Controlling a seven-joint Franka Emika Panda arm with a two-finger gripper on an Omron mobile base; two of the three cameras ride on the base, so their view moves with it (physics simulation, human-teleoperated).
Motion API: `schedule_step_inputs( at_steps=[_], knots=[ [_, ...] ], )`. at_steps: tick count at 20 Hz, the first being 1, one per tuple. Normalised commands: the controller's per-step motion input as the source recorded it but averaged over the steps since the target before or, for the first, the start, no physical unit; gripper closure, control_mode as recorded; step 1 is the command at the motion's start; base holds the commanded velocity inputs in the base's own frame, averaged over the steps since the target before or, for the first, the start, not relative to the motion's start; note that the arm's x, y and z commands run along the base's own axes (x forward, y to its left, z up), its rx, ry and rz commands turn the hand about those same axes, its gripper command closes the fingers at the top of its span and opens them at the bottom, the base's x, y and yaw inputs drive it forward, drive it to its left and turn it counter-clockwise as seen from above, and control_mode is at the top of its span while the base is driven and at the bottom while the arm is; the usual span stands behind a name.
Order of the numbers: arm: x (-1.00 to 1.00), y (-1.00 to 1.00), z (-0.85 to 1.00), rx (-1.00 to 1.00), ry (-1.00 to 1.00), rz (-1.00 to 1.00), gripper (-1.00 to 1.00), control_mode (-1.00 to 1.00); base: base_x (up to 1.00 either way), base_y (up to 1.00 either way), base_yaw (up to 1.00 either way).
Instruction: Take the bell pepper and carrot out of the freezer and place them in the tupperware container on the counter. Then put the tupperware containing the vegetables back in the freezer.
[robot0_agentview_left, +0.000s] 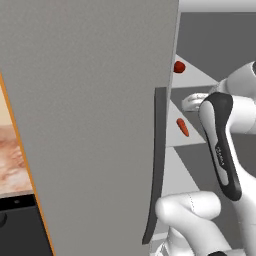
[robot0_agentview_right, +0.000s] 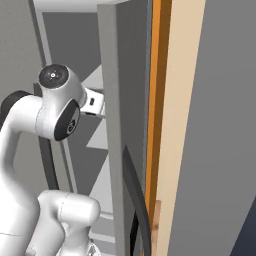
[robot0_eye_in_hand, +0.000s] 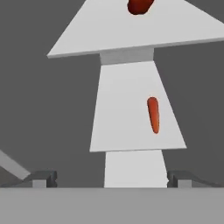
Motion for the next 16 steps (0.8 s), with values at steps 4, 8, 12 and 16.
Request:
schedule_step_inputs(
  at_steps=[4, 8, 12, 16],
  knots=[
    [0.48, -0.22, 0.45, 0.00, -0.08, -0.05, -1.00, -1.00, 0.00, 0.00, 0.00],
    [0.41, -0.26, 0.45, 0.00, -0.11, -0.03, -1.00, -1.00, 0.00, 0.00, 0.00],
    [0.40, -0.20, 0.42, 0.00, -0.15, -0.03, -1.00, -1.00, 0.00, 0.00, 0.00],
    [0.61, -0.06, 0.29, 0.00, -0.11, -0.04, -1.00, -1.00, 0.00, 0.00, 0.00]
  ],
)
